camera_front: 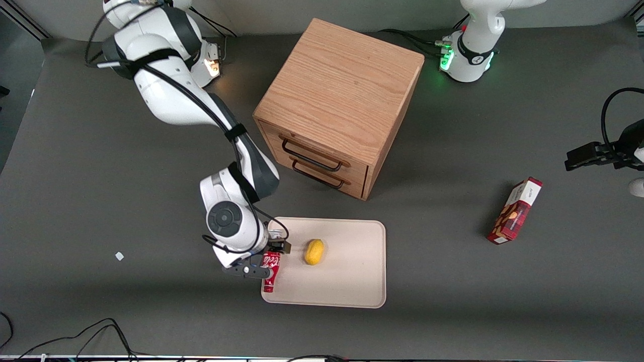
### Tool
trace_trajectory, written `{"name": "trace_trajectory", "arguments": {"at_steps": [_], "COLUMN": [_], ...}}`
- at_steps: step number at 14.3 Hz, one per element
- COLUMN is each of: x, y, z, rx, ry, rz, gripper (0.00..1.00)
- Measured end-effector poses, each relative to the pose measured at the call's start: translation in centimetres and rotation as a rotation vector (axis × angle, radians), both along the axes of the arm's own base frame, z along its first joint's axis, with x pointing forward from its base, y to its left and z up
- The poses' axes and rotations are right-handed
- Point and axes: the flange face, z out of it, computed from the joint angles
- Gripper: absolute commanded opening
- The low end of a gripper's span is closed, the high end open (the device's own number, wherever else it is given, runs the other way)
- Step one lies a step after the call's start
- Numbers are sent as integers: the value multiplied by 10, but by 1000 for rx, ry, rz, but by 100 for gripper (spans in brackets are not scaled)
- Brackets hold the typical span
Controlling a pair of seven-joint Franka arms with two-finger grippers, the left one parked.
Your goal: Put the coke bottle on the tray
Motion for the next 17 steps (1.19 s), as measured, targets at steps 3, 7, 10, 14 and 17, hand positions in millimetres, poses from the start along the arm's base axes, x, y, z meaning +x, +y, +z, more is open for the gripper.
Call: {"name": "trace_trajectory", "arguments": {"at_steps": [3,7,10,14,17], "x": [-38,-88,-103,-120,-132], "y": [-36,-131,-199,-264,-285], "z": [63,150,199,251,275], "rx": [-19,-56,-42,-22,-20], "ry": [29,144,170,133,94], "rz": [7,79,123,122,89], "gripper": [100,100,100,100,100]}}
